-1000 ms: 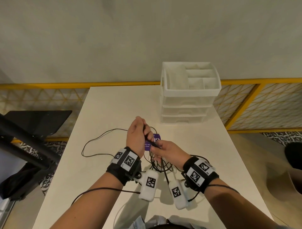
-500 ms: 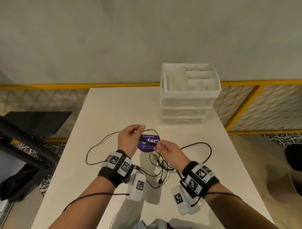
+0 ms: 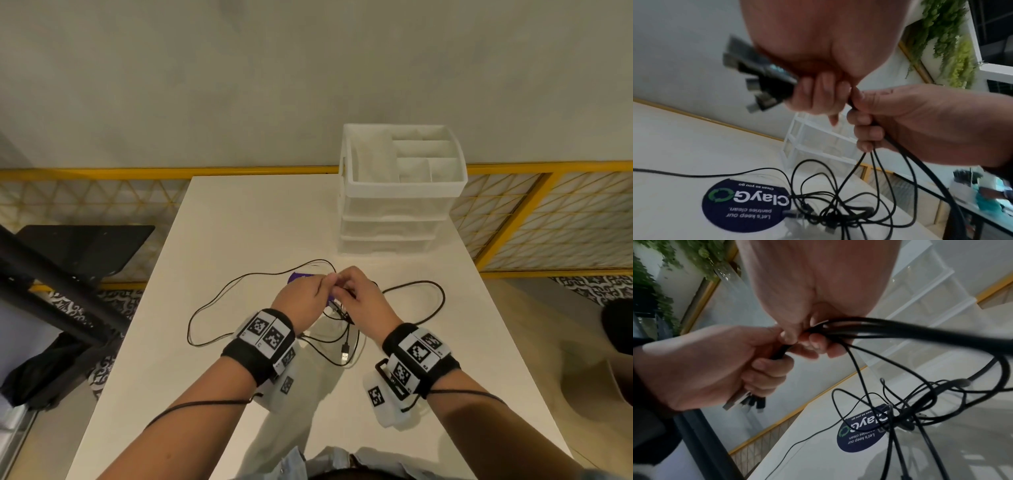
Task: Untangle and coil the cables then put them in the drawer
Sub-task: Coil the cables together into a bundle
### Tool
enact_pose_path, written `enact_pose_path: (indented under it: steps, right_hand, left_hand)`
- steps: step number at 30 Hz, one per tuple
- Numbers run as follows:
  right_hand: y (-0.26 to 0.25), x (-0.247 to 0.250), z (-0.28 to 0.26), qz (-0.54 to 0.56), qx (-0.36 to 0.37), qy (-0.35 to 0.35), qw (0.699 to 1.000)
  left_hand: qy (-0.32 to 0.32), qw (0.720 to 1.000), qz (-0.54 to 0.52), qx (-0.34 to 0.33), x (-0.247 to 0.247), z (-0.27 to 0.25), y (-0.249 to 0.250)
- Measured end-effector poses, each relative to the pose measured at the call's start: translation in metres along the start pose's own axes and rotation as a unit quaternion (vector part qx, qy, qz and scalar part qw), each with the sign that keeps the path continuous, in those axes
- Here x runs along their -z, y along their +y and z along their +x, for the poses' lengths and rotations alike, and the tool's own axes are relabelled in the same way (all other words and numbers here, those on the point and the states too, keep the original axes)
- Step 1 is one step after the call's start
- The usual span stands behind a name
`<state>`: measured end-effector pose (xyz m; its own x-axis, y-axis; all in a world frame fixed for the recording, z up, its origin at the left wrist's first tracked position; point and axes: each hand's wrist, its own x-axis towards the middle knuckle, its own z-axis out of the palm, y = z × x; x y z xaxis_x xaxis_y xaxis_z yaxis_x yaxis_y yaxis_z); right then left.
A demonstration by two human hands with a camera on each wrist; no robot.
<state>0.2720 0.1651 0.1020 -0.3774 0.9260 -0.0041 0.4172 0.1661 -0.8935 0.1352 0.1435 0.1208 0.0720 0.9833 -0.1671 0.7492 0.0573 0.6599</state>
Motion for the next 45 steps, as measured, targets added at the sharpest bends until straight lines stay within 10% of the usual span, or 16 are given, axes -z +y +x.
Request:
enact_pose_path:
  steps: [8,16,29,34,45]
  right_hand:
    - [0.008,0.010,-0.008,0.072,-0.021,-0.073,0.995]
    - [0.005,0.009,-0.006,0.104,-0.009,-0.028,0.994]
    - [-0.017,0.008,-0.006,0.236,-0.021,-0.037,0.971]
    - [-0.010,0.006,-0.003,0.224,-0.042,-0.033,0.973]
    - [-0.002,0.007,-0.006,0.195,-0.048,-0.054,0.978]
  left_hand:
    - [0.052,0.980,-0.187,0.031,0.012,0.002,-0.005]
    - [0.161,0.872,-0.459,0.047,0.029,0.001,0.001]
    - [0.160,0.893,-0.419,0.037,0.018,-0.005,0.004]
    - [0.203,0.858,-0.470,0.042,0.020,0.000,0.000]
    - [0.097,0.871,-0.476,0.071,0.013,0.001,-0.014]
